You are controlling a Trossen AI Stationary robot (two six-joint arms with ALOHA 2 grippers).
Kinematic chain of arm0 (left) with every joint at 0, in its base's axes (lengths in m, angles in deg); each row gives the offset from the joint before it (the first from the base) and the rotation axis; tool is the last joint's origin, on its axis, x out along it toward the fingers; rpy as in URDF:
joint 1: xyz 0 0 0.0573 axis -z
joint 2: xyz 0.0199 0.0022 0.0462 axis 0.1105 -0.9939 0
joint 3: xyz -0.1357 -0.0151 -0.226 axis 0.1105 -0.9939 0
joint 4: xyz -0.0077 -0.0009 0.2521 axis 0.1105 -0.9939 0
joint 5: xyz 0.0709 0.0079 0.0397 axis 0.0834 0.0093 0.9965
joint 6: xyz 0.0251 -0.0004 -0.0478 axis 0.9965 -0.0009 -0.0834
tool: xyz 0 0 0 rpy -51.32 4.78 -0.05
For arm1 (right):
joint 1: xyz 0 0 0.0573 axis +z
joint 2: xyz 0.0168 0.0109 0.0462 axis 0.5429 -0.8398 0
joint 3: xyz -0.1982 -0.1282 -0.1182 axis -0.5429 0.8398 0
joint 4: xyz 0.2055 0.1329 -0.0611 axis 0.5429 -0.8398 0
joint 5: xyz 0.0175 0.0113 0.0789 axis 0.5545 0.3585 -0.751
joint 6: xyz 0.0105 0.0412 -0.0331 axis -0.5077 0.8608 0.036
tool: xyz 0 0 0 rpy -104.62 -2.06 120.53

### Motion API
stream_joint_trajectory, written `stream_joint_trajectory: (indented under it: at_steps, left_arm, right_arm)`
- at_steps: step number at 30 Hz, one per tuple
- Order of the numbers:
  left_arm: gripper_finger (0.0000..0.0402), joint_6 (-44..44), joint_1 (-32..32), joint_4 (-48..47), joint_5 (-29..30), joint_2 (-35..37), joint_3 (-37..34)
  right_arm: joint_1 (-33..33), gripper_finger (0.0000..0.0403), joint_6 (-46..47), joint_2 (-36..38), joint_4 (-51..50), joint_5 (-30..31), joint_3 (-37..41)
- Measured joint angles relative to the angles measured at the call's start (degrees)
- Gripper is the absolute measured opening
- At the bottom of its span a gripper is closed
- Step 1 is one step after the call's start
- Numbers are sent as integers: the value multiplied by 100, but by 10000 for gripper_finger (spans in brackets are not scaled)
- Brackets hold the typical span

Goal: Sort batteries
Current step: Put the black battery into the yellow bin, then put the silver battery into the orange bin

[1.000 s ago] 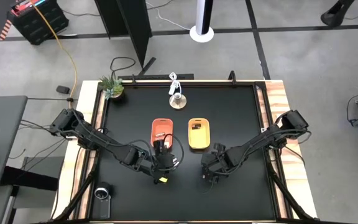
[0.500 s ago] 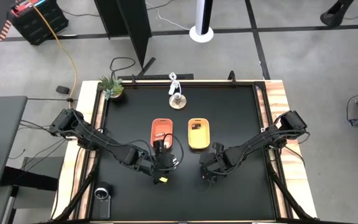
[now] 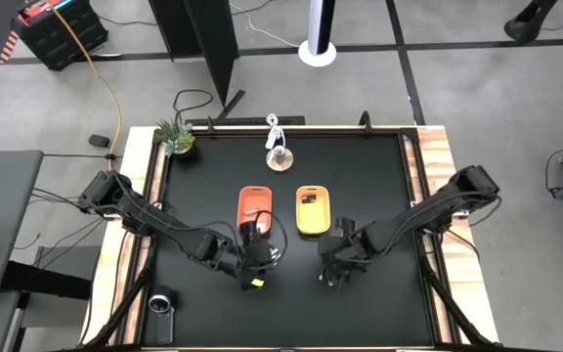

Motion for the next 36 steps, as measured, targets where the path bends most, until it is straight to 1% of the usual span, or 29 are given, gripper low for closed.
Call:
stream_joint_trajectory:
  at_steps: [3, 6, 10, 13, 16, 19, 23, 28, 30, 33, 36]
  left_arm:
    - [157, -240, 7, -108, -2, 0, 0]
    - [157, -225, 30, -119, 0, 0, 0]
    - [157, -57, 106, -102, -2, 0, 0]
    - [157, -82, 172, -97, -2, 0, 0]
    - [157, -292, 222, -68, 13, -2, 0]
    - [157, -473, 264, 19, 63, -71, 1]
    - [157, -518, 273, 211, -39, -408, 0]
    - [157, -716, 235, 454, -125, -705, 0]
    - [157, -867, 197, 481, -132, -751, 0]
    - [157, -1028, 166, 564, -226, -755, 0]
    - [157, -1096, 160, 600, -292, -755, 0]
  right_arm:
    - [-137, 30, -565, 322, 14, 460, -256]
    - [-470, 31, -1144, 475, -33, 871, -428]
    - [-1129, 34, -1818, 423, 7, 920, -482]
    - [-1524, 34, -2254, 159, -4, 864, -479]
    - [-1767, 41, -2557, -133, -1, 829, -471]
    - [-1905, 65, -2761, -385, 39, 830, -471]
    - [-1975, 121, -2913, -604, 212, 831, -471]
    - [-1953, 195, -2943, -562, 233, 845, -471]
    - [-1912, 215, -2938, -456, 211, 855, -471]
    - [-1823, 230, -2934, -245, 219, 898, -475]
    - [-1679, 231, -2830, -83, 229, 897, -476]
